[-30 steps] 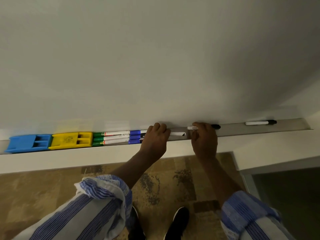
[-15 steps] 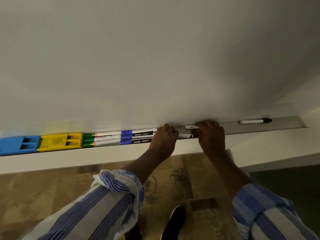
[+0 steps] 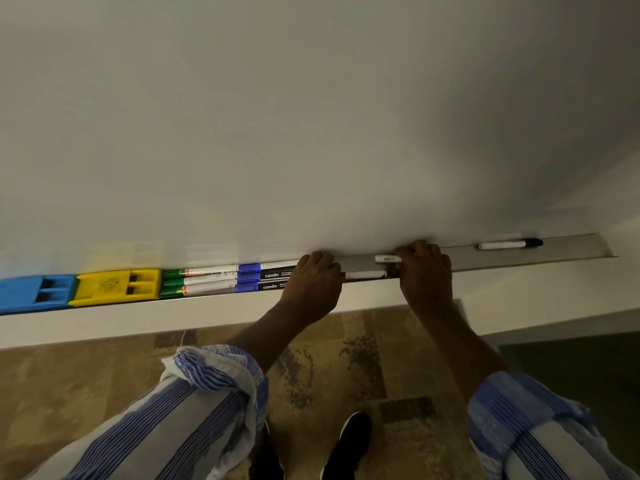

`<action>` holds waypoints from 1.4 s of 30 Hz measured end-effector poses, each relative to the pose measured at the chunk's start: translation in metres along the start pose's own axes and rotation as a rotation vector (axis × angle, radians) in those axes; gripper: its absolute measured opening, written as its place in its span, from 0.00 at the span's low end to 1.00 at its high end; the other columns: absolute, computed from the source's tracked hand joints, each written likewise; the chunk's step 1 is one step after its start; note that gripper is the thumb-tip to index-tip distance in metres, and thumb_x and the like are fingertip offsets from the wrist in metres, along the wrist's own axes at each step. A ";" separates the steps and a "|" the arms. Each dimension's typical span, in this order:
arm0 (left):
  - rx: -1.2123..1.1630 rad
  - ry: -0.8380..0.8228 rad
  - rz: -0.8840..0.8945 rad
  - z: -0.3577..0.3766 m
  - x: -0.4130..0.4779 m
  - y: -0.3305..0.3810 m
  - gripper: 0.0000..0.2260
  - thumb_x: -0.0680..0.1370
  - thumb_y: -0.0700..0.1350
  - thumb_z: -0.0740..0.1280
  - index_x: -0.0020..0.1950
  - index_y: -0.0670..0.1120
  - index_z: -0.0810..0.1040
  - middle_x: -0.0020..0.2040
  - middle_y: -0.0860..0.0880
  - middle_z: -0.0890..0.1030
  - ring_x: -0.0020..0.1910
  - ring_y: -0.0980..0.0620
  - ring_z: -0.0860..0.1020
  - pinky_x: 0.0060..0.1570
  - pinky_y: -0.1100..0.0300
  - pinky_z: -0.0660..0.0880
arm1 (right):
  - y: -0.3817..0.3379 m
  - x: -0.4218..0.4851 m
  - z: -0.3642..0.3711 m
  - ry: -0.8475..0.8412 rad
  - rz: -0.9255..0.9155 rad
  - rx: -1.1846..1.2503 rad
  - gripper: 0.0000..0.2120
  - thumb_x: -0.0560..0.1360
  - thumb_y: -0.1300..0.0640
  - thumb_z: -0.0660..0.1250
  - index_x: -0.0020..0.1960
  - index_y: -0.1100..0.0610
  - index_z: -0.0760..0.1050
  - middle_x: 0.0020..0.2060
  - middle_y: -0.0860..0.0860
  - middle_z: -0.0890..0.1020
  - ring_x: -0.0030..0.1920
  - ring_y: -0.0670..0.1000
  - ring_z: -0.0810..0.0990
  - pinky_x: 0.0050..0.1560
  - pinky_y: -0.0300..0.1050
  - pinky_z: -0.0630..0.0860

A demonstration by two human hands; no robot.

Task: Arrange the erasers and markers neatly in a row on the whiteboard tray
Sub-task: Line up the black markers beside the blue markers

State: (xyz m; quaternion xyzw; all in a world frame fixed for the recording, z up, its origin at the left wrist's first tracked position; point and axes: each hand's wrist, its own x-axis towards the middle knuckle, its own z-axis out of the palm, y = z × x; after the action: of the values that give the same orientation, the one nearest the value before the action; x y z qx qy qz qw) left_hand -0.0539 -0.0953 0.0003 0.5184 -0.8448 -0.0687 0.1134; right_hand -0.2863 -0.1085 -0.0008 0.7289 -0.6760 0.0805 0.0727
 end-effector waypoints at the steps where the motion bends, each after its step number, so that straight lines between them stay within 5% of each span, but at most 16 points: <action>1: -0.010 0.006 -0.006 -0.001 -0.002 -0.004 0.12 0.81 0.49 0.62 0.47 0.44 0.80 0.46 0.44 0.79 0.47 0.44 0.76 0.48 0.49 0.74 | 0.000 0.001 -0.001 0.002 -0.008 -0.020 0.11 0.69 0.62 0.71 0.51 0.55 0.80 0.46 0.56 0.79 0.48 0.61 0.77 0.45 0.51 0.73; 7: -0.038 -0.013 -0.025 -0.007 -0.014 -0.014 0.13 0.82 0.52 0.62 0.50 0.44 0.80 0.48 0.45 0.78 0.48 0.44 0.75 0.50 0.50 0.73 | -0.001 0.001 -0.016 0.051 -0.033 0.047 0.07 0.70 0.62 0.72 0.48 0.57 0.80 0.43 0.56 0.81 0.44 0.61 0.79 0.43 0.50 0.72; 11: -0.142 0.033 -0.044 -0.015 -0.011 -0.008 0.12 0.80 0.50 0.65 0.56 0.42 0.80 0.51 0.43 0.80 0.52 0.42 0.77 0.53 0.47 0.74 | -0.009 0.001 -0.038 0.163 -0.027 0.380 0.07 0.78 0.60 0.67 0.53 0.61 0.80 0.47 0.57 0.82 0.45 0.56 0.81 0.45 0.47 0.75; 15: -0.339 0.115 -0.057 -0.029 0.000 0.012 0.19 0.80 0.48 0.67 0.67 0.39 0.77 0.60 0.40 0.80 0.60 0.41 0.77 0.59 0.48 0.75 | -0.028 -0.003 -0.058 0.148 0.279 0.891 0.11 0.77 0.55 0.68 0.58 0.58 0.77 0.54 0.52 0.83 0.51 0.49 0.82 0.50 0.33 0.77; 19: -0.430 0.193 -0.024 -0.043 0.014 0.029 0.17 0.80 0.44 0.68 0.66 0.37 0.76 0.58 0.40 0.81 0.56 0.42 0.77 0.54 0.50 0.75 | -0.048 -0.004 -0.061 0.034 0.653 1.492 0.10 0.77 0.55 0.69 0.57 0.56 0.78 0.51 0.55 0.85 0.51 0.55 0.85 0.53 0.52 0.82; 24: -0.380 0.219 0.006 -0.051 0.019 0.030 0.10 0.80 0.39 0.67 0.60 0.37 0.80 0.49 0.40 0.81 0.47 0.40 0.78 0.47 0.48 0.75 | -0.066 -0.008 -0.060 -0.080 0.825 1.959 0.09 0.78 0.59 0.67 0.56 0.61 0.78 0.52 0.62 0.84 0.53 0.59 0.85 0.51 0.47 0.83; 28: -0.224 0.177 0.005 -0.043 0.016 0.020 0.10 0.75 0.36 0.70 0.57 0.38 0.82 0.47 0.40 0.82 0.44 0.38 0.79 0.42 0.49 0.76 | -0.064 -0.007 -0.053 -0.127 0.876 1.811 0.07 0.78 0.59 0.67 0.54 0.60 0.78 0.50 0.62 0.85 0.49 0.58 0.86 0.48 0.47 0.84; 32: -0.085 0.112 -0.028 -0.029 0.006 0.011 0.13 0.71 0.33 0.72 0.56 0.38 0.82 0.46 0.40 0.83 0.47 0.39 0.79 0.45 0.49 0.77 | -0.044 -0.012 -0.039 -0.104 0.720 1.167 0.11 0.77 0.57 0.68 0.60 0.56 0.78 0.52 0.56 0.84 0.49 0.57 0.84 0.53 0.56 0.82; 35: -0.030 0.053 -0.058 -0.017 0.002 0.009 0.12 0.72 0.33 0.70 0.56 0.38 0.81 0.47 0.40 0.83 0.47 0.38 0.79 0.46 0.47 0.77 | -0.029 -0.019 -0.035 -0.042 0.487 0.825 0.12 0.78 0.57 0.67 0.60 0.57 0.79 0.53 0.53 0.84 0.51 0.53 0.83 0.51 0.42 0.78; 38: -0.002 -0.003 -0.074 -0.011 0.001 0.009 0.10 0.75 0.34 0.67 0.55 0.38 0.81 0.49 0.40 0.82 0.49 0.39 0.78 0.47 0.46 0.77 | -0.022 -0.024 -0.032 -0.030 0.364 0.722 0.12 0.77 0.59 0.68 0.60 0.60 0.79 0.54 0.54 0.83 0.51 0.52 0.82 0.49 0.36 0.73; 42: 0.035 -0.039 -0.066 -0.006 0.001 0.011 0.10 0.73 0.33 0.70 0.53 0.38 0.81 0.48 0.40 0.81 0.48 0.39 0.79 0.46 0.46 0.79 | -0.017 -0.032 -0.029 -0.075 0.282 0.666 0.14 0.76 0.59 0.69 0.61 0.59 0.78 0.56 0.54 0.82 0.53 0.51 0.82 0.53 0.41 0.77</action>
State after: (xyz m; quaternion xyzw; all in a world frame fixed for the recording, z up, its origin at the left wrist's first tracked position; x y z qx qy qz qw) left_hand -0.0621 -0.0917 0.0087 0.5465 -0.8304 -0.0676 0.0853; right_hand -0.2726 -0.0703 0.0204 0.6145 -0.7089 0.2788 -0.2054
